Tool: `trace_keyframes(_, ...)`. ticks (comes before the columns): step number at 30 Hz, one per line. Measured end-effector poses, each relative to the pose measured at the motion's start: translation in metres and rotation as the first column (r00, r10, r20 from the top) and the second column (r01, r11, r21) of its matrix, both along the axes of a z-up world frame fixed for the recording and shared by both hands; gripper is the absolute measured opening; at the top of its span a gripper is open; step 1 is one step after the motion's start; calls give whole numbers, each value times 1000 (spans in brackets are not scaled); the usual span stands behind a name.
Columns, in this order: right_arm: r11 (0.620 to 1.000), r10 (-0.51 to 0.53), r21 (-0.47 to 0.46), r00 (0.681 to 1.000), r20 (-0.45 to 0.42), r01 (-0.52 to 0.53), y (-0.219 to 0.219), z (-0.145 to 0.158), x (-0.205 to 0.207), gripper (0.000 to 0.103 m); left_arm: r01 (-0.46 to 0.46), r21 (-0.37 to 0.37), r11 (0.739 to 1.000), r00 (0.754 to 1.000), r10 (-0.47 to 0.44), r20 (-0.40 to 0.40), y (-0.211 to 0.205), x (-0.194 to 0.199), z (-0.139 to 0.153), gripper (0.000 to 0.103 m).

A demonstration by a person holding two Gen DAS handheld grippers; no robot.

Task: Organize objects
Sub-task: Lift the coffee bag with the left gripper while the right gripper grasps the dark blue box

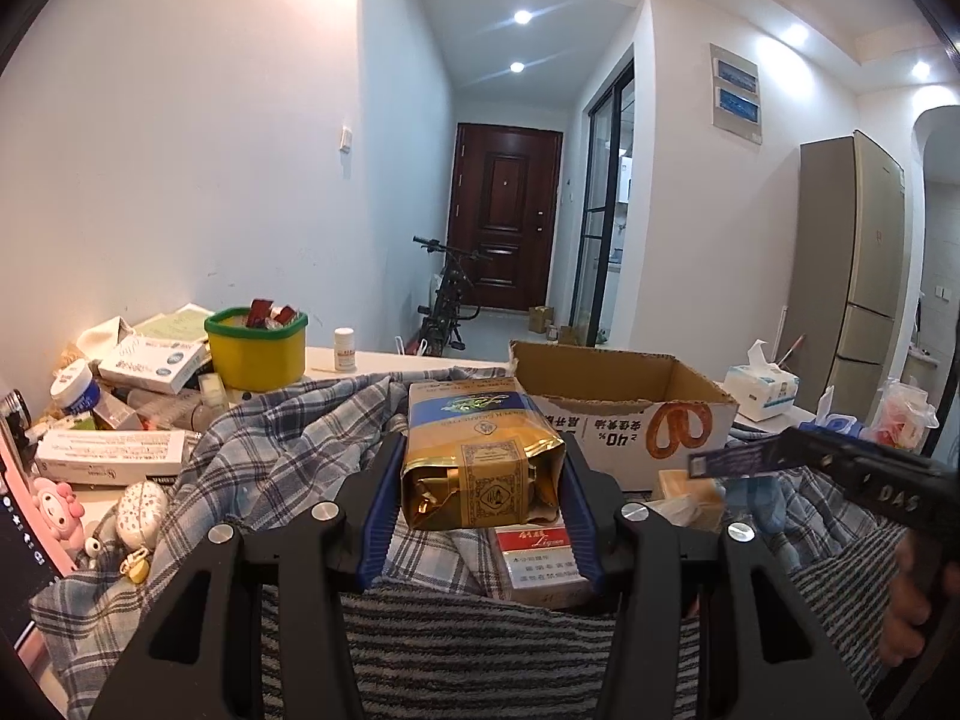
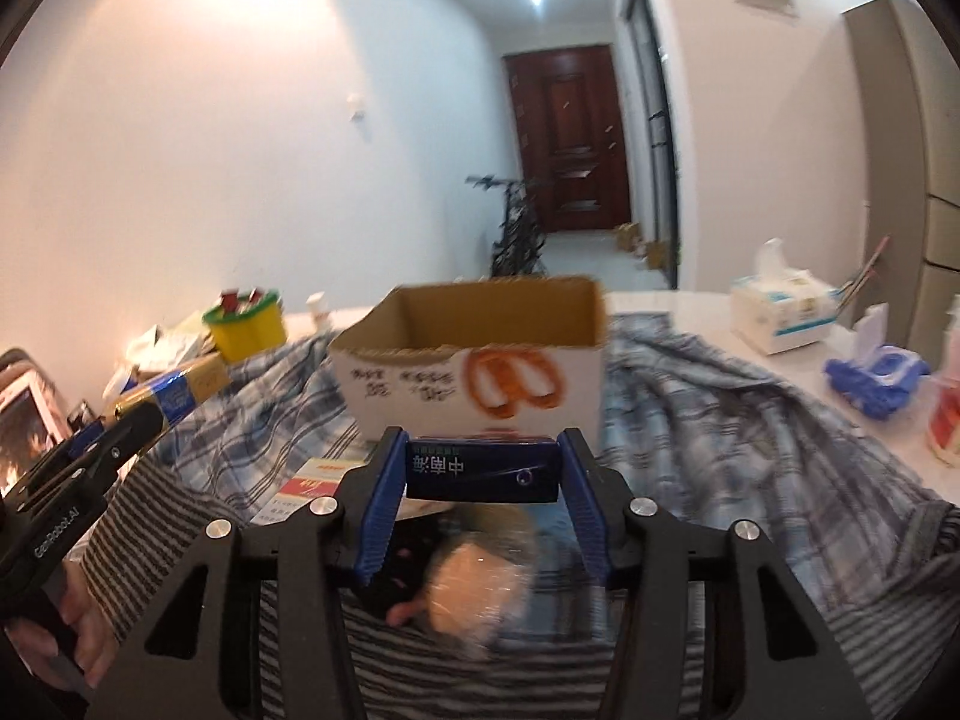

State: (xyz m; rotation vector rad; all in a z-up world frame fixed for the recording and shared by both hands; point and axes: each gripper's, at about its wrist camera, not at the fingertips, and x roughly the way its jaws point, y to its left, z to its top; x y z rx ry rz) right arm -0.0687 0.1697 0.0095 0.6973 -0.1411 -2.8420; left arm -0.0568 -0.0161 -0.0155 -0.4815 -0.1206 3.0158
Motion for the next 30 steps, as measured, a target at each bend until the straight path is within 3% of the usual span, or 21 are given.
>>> trace_keyframes(8, 999, -31, 21, 996, -78, 33, 21, 9, 24, 50, 56, -1, 998, 998, -56, -14, 21, 15, 8, 51)
trace_keyframes(12, 999, -45, 20, 999, -31, 45, 26, -9, 21, 50, 64, 2, 998, 998, -64, 9, 31, 14, 0, 51)
trace_keyframes(17, 998, -41, -51, 999, 23, 42, 41, -21, 16, 50, 67, 21, 998, 997, -68, 44, 29, 6, -6, 51)
trace_keyframes(30, 998, 59, 19, 973, 223, -65, 17, -45, -16, 50, 78, 23, 997, 995, -80, 61, 30, 2, -9, 51)
